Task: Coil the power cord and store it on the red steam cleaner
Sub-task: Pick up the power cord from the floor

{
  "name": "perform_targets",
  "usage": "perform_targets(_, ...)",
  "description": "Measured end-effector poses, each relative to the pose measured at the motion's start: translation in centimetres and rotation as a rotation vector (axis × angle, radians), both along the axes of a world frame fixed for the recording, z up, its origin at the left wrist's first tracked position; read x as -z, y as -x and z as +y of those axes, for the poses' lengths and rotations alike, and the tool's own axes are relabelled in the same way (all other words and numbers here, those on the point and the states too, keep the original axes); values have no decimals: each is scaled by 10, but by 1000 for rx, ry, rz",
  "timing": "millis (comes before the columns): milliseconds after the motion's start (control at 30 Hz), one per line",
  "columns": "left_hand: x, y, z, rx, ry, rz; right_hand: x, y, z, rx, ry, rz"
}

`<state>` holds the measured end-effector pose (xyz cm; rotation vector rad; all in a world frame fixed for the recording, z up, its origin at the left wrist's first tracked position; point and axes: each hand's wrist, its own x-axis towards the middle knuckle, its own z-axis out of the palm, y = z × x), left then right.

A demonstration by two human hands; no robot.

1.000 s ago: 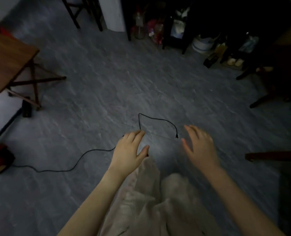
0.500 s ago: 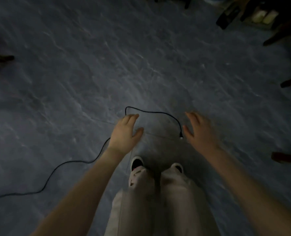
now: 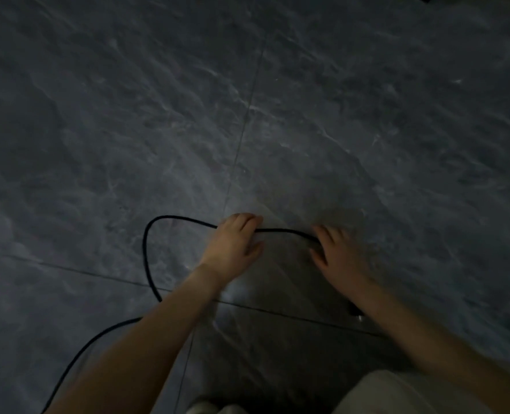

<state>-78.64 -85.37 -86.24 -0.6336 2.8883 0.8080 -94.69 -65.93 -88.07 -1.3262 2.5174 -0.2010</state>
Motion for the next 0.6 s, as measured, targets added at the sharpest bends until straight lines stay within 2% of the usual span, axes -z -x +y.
perform_targets(167, 47, 3, -2, 27, 58, -33, 45, -2, 3, 52, 27, 120)
perform_targets(333, 42, 0, 5, 25, 49, -57, 36, -11, 1, 172, 77, 17)
perform_targets(467, 4, -8, 10, -28, 57, -64, -4, -22, 1, 272, 189, -98)
perform_targets(600, -87, -23, 20, -108, 42, -50, -89, -39, 11, 332, 320, -226)
